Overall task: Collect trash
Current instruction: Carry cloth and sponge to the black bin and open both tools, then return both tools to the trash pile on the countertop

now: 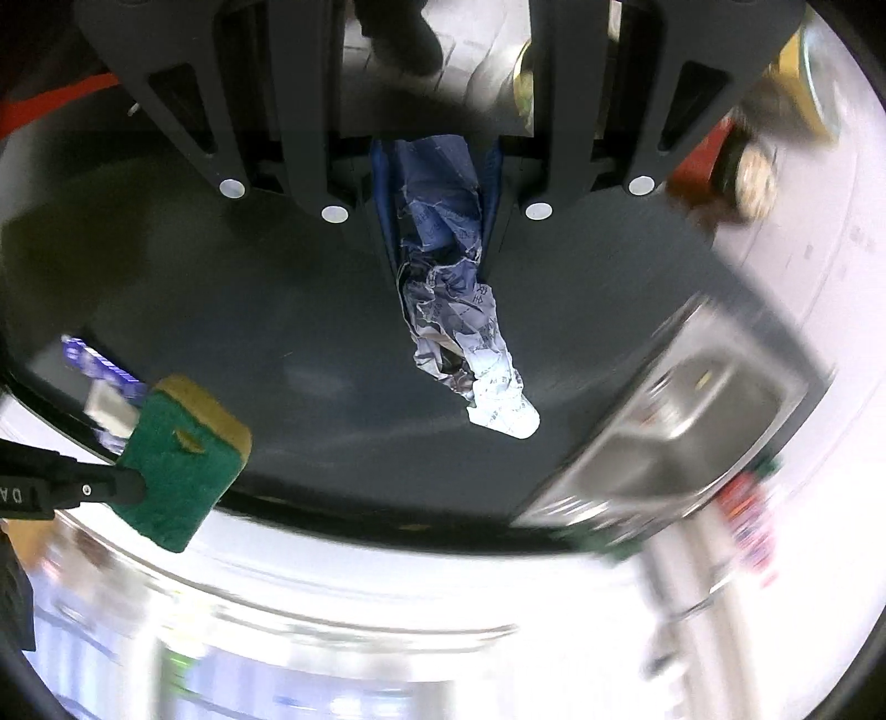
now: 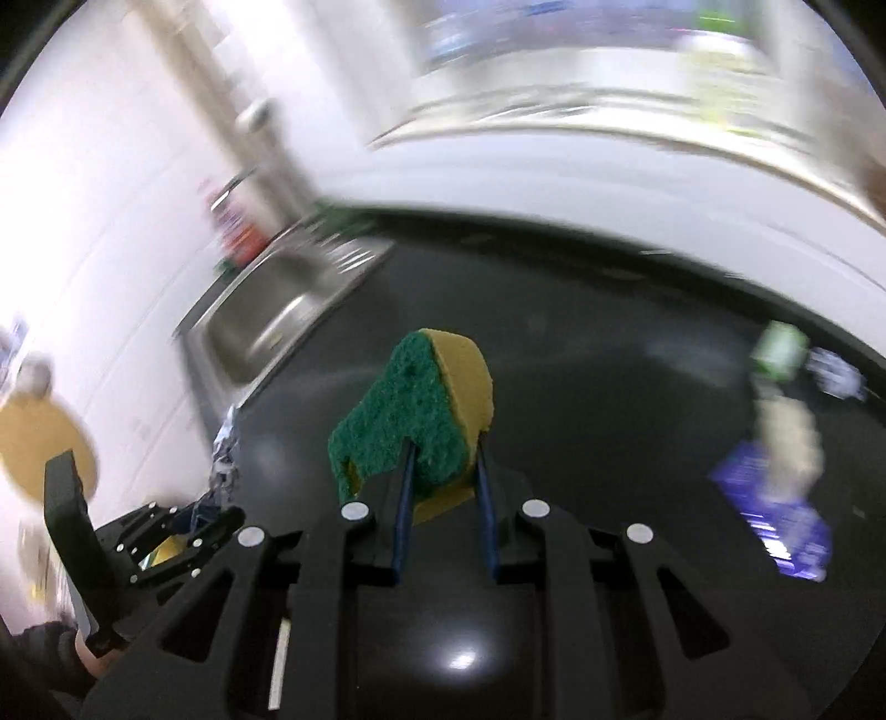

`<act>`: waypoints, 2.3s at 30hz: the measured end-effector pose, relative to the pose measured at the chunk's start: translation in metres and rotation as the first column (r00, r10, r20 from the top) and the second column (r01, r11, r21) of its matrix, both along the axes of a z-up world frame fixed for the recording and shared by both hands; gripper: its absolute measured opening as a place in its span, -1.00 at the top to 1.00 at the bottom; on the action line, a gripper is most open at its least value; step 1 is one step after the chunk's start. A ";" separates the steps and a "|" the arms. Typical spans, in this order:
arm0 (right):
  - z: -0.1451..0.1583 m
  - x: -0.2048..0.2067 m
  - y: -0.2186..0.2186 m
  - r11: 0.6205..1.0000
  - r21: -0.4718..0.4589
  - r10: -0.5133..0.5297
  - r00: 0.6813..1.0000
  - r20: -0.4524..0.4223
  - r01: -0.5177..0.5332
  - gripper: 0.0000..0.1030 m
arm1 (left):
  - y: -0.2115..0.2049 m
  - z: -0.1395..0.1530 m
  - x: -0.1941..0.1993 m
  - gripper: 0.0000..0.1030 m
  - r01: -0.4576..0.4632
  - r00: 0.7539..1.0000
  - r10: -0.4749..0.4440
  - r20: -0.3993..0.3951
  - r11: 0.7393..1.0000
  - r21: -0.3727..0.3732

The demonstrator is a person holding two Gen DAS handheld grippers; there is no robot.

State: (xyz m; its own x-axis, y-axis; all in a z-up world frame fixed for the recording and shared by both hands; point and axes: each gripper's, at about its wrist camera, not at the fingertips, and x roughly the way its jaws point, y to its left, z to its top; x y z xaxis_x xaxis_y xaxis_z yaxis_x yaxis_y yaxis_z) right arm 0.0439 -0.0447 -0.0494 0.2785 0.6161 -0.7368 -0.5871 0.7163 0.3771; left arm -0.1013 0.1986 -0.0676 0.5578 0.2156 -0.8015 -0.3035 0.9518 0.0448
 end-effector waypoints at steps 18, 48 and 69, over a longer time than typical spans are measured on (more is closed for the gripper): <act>-0.045 -0.192 0.259 0.783 -0.109 0.609 0.791 -0.064 -0.612 0.60 | 0.124 -0.052 -0.189 0.51 -0.469 0.883 0.462 -0.085 0.876 -0.110; -0.103 -0.237 0.357 0.659 -0.295 0.693 0.711 -0.117 -0.691 -0.11 | 0.180 -0.110 -0.208 -0.35 -0.470 0.883 0.457 -0.110 0.856 -0.215; -0.027 -0.145 0.203 0.887 -0.208 0.424 0.905 0.014 -0.412 -0.55 | 0.124 -0.044 -0.117 -0.85 -0.262 0.965 0.262 -0.008 0.959 -0.110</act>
